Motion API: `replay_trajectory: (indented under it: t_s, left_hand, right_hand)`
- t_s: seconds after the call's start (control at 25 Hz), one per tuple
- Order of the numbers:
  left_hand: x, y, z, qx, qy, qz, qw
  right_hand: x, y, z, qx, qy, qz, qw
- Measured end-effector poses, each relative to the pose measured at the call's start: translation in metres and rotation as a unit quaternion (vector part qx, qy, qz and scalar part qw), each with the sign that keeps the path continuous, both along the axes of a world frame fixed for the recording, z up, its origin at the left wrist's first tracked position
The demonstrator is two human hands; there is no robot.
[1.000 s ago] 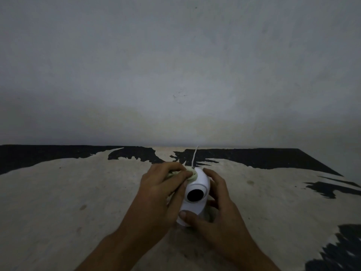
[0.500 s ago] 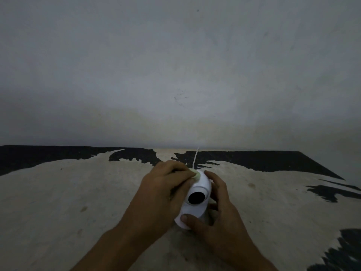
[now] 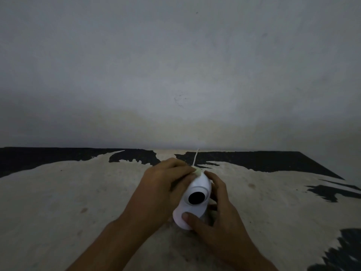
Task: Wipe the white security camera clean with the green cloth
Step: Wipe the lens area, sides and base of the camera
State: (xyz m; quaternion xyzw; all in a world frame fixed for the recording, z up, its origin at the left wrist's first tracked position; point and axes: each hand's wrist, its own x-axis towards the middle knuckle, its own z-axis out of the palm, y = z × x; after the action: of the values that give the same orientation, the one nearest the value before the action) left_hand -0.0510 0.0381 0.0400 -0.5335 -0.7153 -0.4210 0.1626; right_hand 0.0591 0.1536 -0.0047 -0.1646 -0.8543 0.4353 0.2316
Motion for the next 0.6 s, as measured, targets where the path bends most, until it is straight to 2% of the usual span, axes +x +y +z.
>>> replay_trajectory:
  t_s: [0.2,0.32,0.44,0.6]
  left_hand:
    - [-0.016,-0.001,-0.003,-0.019,-0.016,0.055,0.998]
    - [-0.011,-0.003,0.006,0.017,-0.051,0.020,0.998]
    - [-0.004,0.001,0.012,0.011,-0.051,-0.023,0.998]
    - [-0.013,0.004,0.006,-0.005,-0.058,0.013,0.998]
  right_hand:
    - [0.002,0.001,-0.002,0.015,0.052,-0.006,0.999]
    - [0.001,0.003,-0.003,0.021,0.054,-0.002,0.998]
    - [0.001,0.004,-0.003,0.016,0.036,0.002,0.999]
    - [0.001,0.005,-0.004,0.016,0.048,0.008,0.999]
